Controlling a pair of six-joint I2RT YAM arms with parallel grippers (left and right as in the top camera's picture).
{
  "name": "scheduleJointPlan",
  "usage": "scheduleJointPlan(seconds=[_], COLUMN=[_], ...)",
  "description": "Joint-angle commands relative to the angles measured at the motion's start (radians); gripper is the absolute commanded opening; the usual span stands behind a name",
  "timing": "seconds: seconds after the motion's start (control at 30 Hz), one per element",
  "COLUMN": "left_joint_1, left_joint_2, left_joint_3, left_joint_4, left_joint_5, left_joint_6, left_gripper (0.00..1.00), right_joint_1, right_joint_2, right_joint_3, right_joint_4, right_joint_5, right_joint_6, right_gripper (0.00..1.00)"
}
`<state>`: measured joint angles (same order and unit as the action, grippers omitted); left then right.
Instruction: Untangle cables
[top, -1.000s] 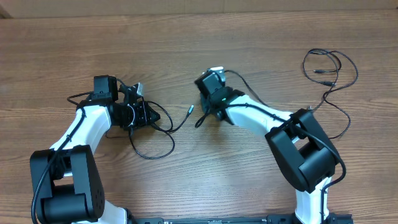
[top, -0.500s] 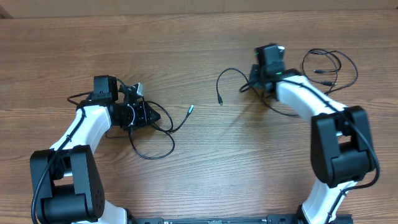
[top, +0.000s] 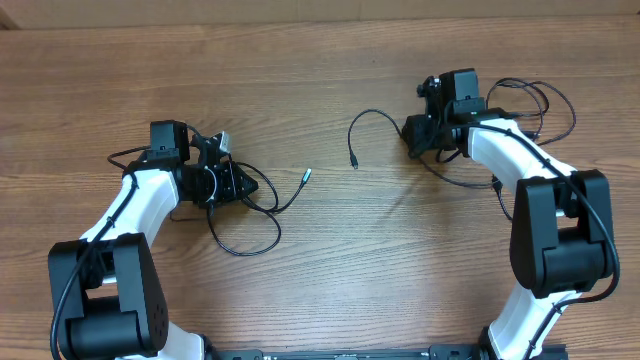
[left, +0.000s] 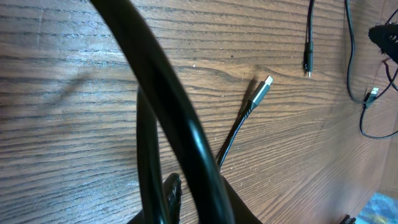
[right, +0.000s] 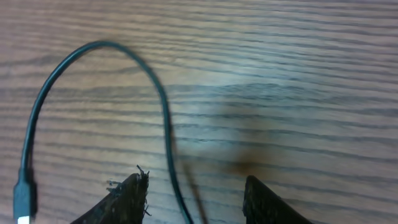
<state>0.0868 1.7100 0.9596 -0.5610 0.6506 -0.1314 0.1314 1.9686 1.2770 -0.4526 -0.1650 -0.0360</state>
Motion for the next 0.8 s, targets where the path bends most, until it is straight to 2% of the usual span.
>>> scheduleJointPlan(seconds=[0.0,0.07,0.13,0.4,0.47,0.5,0.63,0.77], left_joint_1=[0.004,0.005,0.005,0.005,0.004,0.005,0.005,0.005], left_joint_2=[-0.010,-0.010,-0.010,-0.010,-0.010,-0.010,-0.010,-0.010], left_joint_3=[-0.008,-0.008,-0.008,-0.008,-0.008,-0.008,-0.008,-0.008], left_joint_4=[-0.003,-0.003,-0.003,-0.004,-0.003,-0.003,-0.005,-0.011], left_joint_5=[-0.007,-0.007,-0.007,-0.007,-0.007,-0.007,-0.007,-0.014], left_joint_6=[-0.007,-0.007,-0.007,-0.007,-0.007,-0.007,-0.007,-0.007], left_gripper=[0.18,0.18,0.18,0.18,0.18,0.18,0.19,0.19], right_joint_1=[0.003,0.003,0.003,0.003,0.003,0.003,-0.004,-0.045], right_joint_2=[0.032,0.044,0.052,0.053,0.053,0.053,0.049,-0.002], right_joint_3=[-0.010,-0.010,-0.010,-0.010,-0.010,-0.010,0.002,0.071], right_joint_4=[0.006,0.005,0.003,-0.046,-0.055,-0.059,-0.055,-0.097], right_joint_5=[-0.034,-0.019,-0.008,-0.008,0.005,0.019,0.037,0.041], right_joint_6=[-0.071,-0.071,-0.071,-0.071,-0.070,-0.070,-0.012,0.109], right_gripper=[0.49,0.44,0.33,0.31,0.21,0.05,0.04,0.04])
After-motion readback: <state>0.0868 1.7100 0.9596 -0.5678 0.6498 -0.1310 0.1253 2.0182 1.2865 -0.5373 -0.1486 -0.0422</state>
